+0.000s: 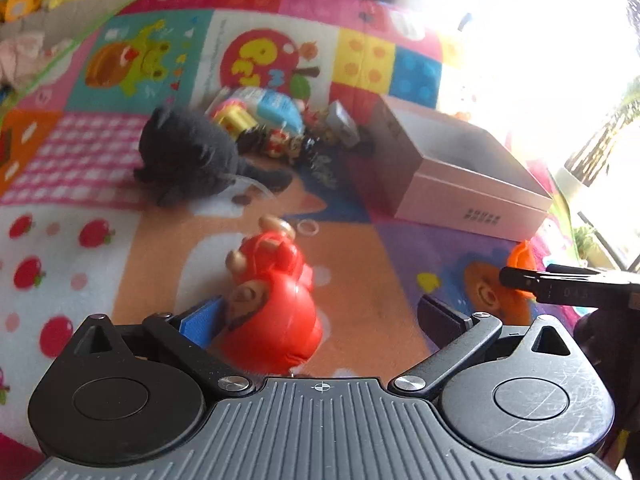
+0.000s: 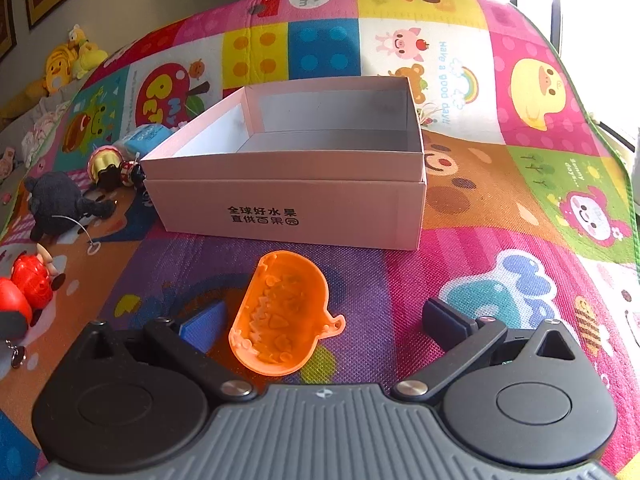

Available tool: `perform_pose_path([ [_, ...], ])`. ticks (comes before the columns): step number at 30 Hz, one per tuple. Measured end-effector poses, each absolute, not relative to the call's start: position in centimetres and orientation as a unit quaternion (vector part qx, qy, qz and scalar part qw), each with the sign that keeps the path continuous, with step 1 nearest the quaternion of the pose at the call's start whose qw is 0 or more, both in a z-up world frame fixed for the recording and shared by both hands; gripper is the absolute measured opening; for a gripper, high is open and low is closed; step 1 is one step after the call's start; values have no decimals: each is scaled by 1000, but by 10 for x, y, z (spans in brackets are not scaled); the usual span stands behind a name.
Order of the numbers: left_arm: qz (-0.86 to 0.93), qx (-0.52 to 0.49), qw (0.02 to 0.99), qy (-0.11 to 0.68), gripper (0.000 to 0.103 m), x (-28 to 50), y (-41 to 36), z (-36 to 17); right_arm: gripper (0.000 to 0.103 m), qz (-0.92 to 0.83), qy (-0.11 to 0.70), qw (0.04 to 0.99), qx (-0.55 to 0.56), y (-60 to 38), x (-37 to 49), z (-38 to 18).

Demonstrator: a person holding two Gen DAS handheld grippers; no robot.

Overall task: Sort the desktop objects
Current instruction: 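Carry the red doll in the left tool and orange cup in the right toward the pink box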

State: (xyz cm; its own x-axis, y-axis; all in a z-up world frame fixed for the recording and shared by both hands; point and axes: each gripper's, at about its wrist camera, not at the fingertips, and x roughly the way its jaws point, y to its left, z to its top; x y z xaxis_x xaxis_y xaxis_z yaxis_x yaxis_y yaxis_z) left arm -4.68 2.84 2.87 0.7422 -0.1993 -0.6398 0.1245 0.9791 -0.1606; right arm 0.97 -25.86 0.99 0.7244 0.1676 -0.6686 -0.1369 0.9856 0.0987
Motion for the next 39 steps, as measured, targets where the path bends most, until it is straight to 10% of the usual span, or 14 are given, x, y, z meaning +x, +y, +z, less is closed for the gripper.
perform_pose_path([
  [16,-114,-50,931,343,103,-57,16,24,103,94,355,930,-10,-249,5,10],
  [28,-79,-62,923,371,103,-35,9,11,66,138,334,929,-75,-222,-10,15],
  [30,-73,-28,929,361,99,-35,1,10,65,152,334,927,-80,-218,-14,16],
  [32,-67,-1,931,358,74,-33,-2,10,65,162,336,924,-85,-216,-18,17],
  [39,-62,-20,931,358,70,-31,5,9,70,142,334,928,-79,-217,-10,18],
])
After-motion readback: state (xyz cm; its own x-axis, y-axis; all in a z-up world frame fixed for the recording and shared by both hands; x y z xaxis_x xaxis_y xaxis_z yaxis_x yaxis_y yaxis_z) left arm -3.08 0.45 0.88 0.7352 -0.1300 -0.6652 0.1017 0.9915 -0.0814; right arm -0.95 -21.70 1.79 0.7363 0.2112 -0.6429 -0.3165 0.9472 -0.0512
